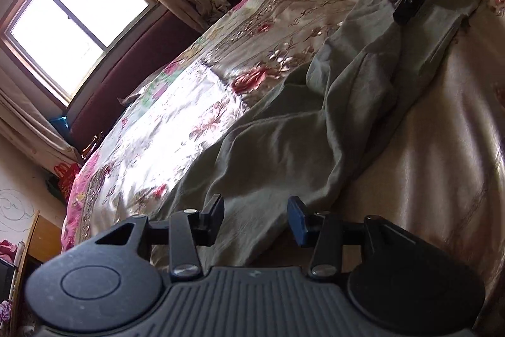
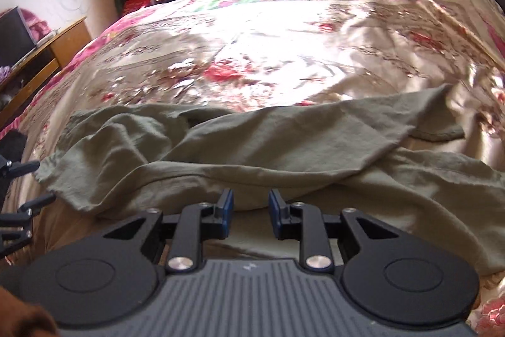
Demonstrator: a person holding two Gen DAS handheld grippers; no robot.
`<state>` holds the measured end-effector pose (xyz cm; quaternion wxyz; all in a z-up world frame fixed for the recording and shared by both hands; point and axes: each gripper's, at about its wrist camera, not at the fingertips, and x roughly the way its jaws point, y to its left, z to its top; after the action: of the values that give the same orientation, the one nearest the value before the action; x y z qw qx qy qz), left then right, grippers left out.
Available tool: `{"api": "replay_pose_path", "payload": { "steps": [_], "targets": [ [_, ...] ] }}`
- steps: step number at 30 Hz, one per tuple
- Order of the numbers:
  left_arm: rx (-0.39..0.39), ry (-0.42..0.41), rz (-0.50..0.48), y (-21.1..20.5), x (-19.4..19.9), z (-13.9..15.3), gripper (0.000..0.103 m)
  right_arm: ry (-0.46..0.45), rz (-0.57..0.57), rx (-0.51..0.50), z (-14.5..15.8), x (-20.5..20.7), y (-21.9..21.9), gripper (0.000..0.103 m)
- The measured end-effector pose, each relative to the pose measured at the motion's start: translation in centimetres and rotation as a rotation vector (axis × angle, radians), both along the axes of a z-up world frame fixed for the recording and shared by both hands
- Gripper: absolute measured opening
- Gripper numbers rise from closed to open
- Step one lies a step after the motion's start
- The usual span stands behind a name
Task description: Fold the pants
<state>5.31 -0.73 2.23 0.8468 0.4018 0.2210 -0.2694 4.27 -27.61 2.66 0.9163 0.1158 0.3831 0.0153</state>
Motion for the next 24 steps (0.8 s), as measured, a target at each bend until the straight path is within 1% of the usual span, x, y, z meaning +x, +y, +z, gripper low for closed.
{"api": "replay_pose_path", "payload": {
  "steps": [2, 5, 8, 10, 12, 14, 16, 19, 21, 24],
  "targets": [
    [-0.029, -0.006, -0.064, -3.2, 0.2, 0.2, 0.059, -0.005, -0.096, 0.069, -0.1, 0.4, -3.5, 0.026],
    [-0.05, 0.003, -0.152, -7.5, 0.5, -0.3, 0.061, -0.006, -0.189, 0.108, -0.3, 0.6, -7.0, 0.028],
    [-0.026, 0.012, -0.216, -10.7, 1.0, -1.6, 0.061, -0.013, -0.217, 0.134, -0.7, 0.4, -8.8, 0.03],
    [0.003, 0.011, -0.236, -12.4, 0.8, -2.5, 0.062, -0.008, -0.222, 0.202, -1.3, 0.4, -9.8, 0.033],
    [0.024, 0.024, -0.245, -13.2, 0.5, -3.0, 0.062, -0.005, -0.226, 0.251, -1.9, 0.6, -10.4, 0.033],
    [0.022, 0.089, -0.281, -13.2, -0.4, -3.1, 0.062, -0.011, -0.243, 0.262, -2.4, 0.7, -11.0, 0.035],
    [0.04, 0.134, -0.312, -13.2, -1.2, -3.6, 0.062, -0.01, -0.261, 0.282, -2.9, 1.1, -11.7, 0.037],
    [0.049, 0.122, -0.341, -13.4, -1.9, -3.7, 0.061, -0.019, -0.276, 0.318, -3.0, 1.6, -12.9, 0.037],
    [0.013, 0.108, -0.341, -13.6, -1.8, -2.9, 0.061, -0.041, -0.293, 0.309, -2.5, 1.7, -13.4, 0.037],
    [-0.051, 0.069, -0.334, -14.8, -0.7, -2.0, 0.066, -0.049, -0.357, 0.276, -2.0, 2.2, -14.6, 0.038]
  ]
}}
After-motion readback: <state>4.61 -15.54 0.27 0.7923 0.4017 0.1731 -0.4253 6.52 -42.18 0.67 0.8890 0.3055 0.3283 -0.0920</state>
